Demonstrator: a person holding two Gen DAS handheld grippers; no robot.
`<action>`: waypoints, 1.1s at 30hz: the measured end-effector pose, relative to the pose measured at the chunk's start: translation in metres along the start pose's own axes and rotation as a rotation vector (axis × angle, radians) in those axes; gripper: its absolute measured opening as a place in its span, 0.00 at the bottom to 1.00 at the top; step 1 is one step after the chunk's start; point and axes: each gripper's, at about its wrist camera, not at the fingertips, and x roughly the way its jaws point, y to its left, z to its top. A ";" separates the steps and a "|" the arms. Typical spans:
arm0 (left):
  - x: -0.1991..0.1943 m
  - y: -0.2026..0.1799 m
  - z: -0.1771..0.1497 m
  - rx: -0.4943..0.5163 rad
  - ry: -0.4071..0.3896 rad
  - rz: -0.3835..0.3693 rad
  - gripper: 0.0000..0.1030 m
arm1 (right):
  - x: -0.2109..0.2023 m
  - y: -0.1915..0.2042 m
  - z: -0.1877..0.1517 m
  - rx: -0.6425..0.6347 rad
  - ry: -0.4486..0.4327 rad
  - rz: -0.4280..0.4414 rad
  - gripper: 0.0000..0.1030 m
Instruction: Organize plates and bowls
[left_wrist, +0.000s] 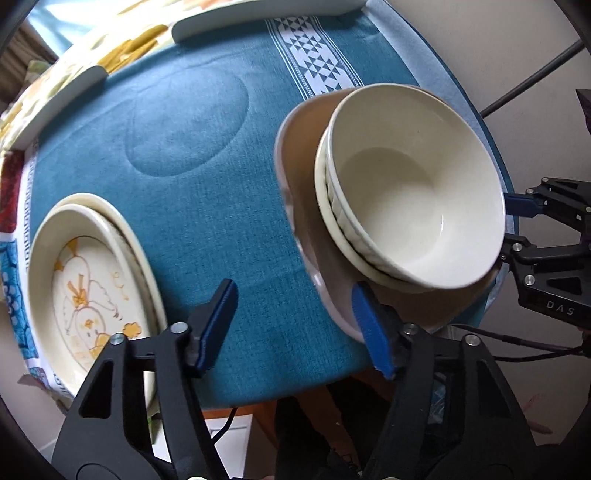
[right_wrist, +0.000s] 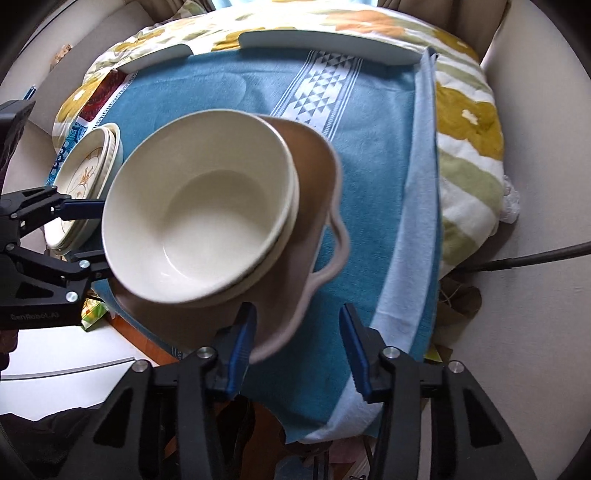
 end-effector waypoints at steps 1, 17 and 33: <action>0.003 -0.001 0.001 0.003 0.005 -0.007 0.50 | 0.003 0.000 0.002 -0.002 0.008 0.009 0.35; 0.030 -0.014 0.006 0.043 -0.041 -0.104 0.10 | 0.028 -0.005 0.000 0.023 -0.037 0.129 0.16; 0.013 -0.023 0.008 0.101 -0.124 -0.019 0.10 | 0.012 -0.001 0.000 0.003 -0.142 0.104 0.16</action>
